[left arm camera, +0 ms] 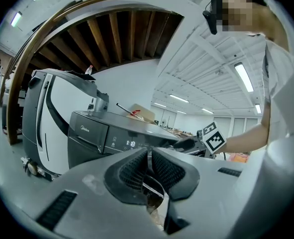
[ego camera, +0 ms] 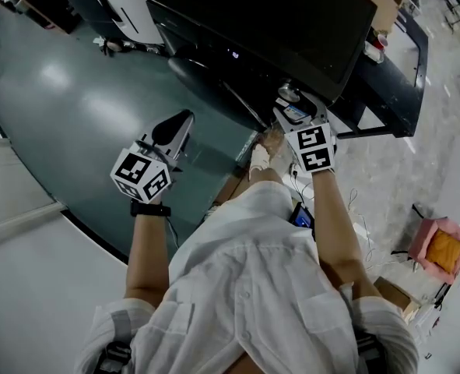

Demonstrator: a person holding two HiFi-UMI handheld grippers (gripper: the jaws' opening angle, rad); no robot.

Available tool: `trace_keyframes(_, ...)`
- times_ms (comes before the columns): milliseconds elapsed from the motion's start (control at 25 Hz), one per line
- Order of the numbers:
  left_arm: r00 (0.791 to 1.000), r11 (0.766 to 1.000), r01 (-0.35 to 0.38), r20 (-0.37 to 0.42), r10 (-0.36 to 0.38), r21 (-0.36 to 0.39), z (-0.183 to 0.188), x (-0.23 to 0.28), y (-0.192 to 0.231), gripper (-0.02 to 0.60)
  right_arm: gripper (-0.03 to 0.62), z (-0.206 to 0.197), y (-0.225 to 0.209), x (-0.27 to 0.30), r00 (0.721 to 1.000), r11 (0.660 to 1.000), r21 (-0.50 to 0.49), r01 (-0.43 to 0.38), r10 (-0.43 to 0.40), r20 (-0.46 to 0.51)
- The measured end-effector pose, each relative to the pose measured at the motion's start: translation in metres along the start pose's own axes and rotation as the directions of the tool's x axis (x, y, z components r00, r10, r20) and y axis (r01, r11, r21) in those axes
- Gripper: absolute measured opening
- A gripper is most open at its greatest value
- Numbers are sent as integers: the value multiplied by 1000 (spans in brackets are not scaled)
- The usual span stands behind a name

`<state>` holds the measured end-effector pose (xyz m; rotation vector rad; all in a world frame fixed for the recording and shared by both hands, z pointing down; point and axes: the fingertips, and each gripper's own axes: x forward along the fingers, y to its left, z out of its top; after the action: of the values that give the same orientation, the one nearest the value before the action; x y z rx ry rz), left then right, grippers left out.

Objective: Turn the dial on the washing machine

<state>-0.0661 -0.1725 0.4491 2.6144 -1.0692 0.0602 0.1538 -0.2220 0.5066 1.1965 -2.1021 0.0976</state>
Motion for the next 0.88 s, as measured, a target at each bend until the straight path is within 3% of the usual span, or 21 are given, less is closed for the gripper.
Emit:
trace_keyframes(360, 1000, 1000, 15, 3, -15, 13, 5, 3, -5, 29, 299, -12, -2, -2, 1000, 993, 111, 28, -28, -6)
trace_keyframes(640, 1000, 1000, 19, 4, -19, 5, 3, 7, -3, 29, 293, -13, -3, -2, 999, 988, 156, 13, -9, -31)
trace_keyframes(880, 1000, 1000, 27, 3, -27, 5, 3, 11, -5, 29, 302, -22, -2, -1, 998, 964, 264, -18, 32, -49)
